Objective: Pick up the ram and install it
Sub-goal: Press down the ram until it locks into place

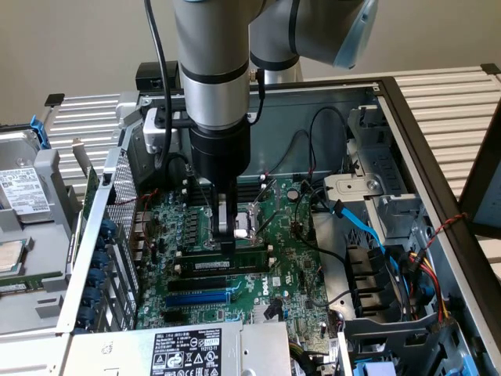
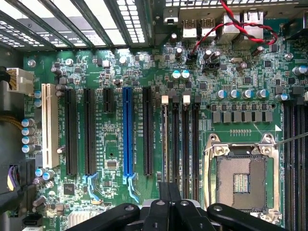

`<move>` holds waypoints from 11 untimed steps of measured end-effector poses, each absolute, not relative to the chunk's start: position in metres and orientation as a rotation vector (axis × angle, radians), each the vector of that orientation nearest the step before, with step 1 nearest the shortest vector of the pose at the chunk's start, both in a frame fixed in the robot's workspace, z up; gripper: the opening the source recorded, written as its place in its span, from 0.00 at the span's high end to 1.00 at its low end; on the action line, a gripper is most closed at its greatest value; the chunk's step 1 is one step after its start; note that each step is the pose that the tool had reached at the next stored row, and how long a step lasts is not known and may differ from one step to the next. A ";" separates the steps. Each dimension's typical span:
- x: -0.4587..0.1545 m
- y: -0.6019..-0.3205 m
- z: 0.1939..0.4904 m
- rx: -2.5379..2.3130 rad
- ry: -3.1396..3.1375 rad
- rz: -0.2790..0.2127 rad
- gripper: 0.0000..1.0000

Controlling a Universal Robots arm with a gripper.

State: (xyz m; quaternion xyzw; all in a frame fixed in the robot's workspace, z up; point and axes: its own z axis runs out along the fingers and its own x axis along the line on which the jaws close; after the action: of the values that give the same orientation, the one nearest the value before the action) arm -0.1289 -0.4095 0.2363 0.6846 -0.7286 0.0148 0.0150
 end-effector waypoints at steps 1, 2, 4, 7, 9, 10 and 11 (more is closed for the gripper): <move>-0.129 -0.410 0.236 2.130 -2.267 0.046 0.90; -0.129 -0.410 0.236 2.130 -2.267 0.046 0.90; -0.129 -0.410 0.236 2.130 -2.267 0.046 0.90; -0.129 -0.410 0.235 2.130 -2.267 0.046 0.90; -0.129 -0.410 0.235 2.130 -2.267 0.046 0.90; -0.129 -0.410 0.235 2.130 -2.267 0.046 0.90; -0.129 -0.410 0.235 2.130 -2.267 0.046 0.90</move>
State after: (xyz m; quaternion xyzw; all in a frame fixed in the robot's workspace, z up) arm -0.1287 -0.4097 0.2345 0.6846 -0.7286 0.0148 0.0151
